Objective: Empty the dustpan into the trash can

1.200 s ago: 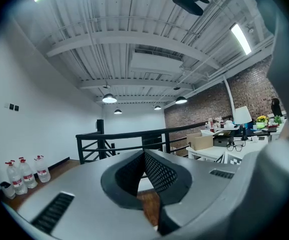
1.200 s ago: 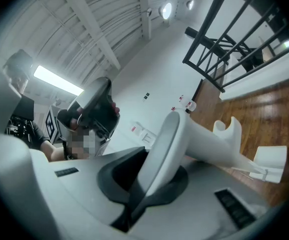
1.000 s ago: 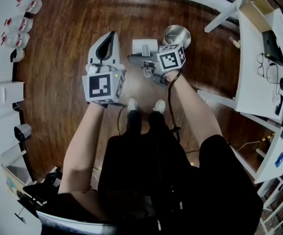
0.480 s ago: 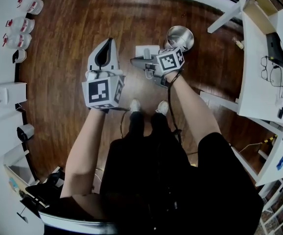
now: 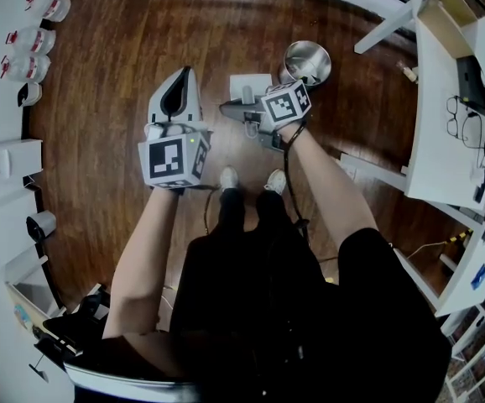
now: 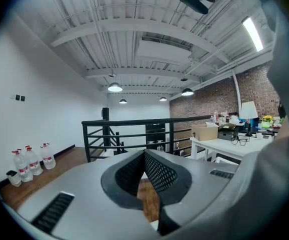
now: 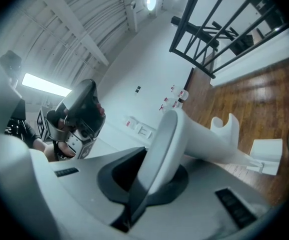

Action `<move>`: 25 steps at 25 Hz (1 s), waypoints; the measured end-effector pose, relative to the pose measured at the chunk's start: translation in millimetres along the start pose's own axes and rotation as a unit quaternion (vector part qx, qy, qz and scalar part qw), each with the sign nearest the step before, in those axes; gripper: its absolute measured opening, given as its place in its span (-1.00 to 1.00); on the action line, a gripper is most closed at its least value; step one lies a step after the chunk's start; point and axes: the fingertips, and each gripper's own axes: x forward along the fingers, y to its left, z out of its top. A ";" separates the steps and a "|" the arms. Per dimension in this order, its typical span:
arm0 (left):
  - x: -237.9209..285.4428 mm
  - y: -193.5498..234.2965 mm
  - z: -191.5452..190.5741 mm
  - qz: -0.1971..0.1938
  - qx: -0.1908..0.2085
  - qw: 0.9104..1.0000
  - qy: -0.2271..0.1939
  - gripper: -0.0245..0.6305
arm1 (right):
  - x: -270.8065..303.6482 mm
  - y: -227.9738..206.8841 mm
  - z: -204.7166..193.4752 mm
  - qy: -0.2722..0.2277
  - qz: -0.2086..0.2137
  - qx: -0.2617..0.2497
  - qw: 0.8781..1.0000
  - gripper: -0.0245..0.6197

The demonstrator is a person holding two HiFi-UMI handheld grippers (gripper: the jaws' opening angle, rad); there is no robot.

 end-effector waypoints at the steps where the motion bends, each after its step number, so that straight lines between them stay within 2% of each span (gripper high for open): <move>1: -0.5 0.8 -0.5 -0.001 0.000 1.000 0.000 -0.91 | 2.0 -0.4 -4.8 0.010 -0.002 0.003 1.000 -0.90; 8: -6.6 7.6 1.9 0.000 -0.002 1.000 -0.008 -0.91 | 7.6 2.0 -37.8 0.081 -0.009 0.023 0.996 -0.89; 11: -10.6 10.4 2.5 0.002 -0.003 1.000 -0.010 -0.91 | 9.7 5.4 -58.2 0.118 0.000 0.035 0.992 -0.68; 16: -18.2 17.6 2.9 0.006 -0.005 1.000 -0.011 -0.91 | 11.0 4.4 -69.9 0.125 -0.006 0.050 0.991 -0.66; 18: -21.6 20.0 3.8 0.007 -0.005 1.000 -0.013 -0.91 | 9.5 0.8 -76.3 0.133 -0.013 0.061 0.989 -0.52; 22: -26.9 25.5 8.2 0.011 -0.006 1.000 -0.019 -0.91 | 4.8 -3.1 -90.8 0.150 -0.026 0.073 0.986 -0.50; 23: -28.2 26.7 9.2 0.012 -0.007 1.000 -0.020 -0.91 | 3.8 -3.8 -93.6 0.153 -0.029 0.075 0.985 -0.35; 25: -30.8 29.4 11.1 0.014 -0.007 1.000 -0.022 -0.91 | 2.4 -4.9 -96.6 0.157 -0.035 0.075 0.984 -0.31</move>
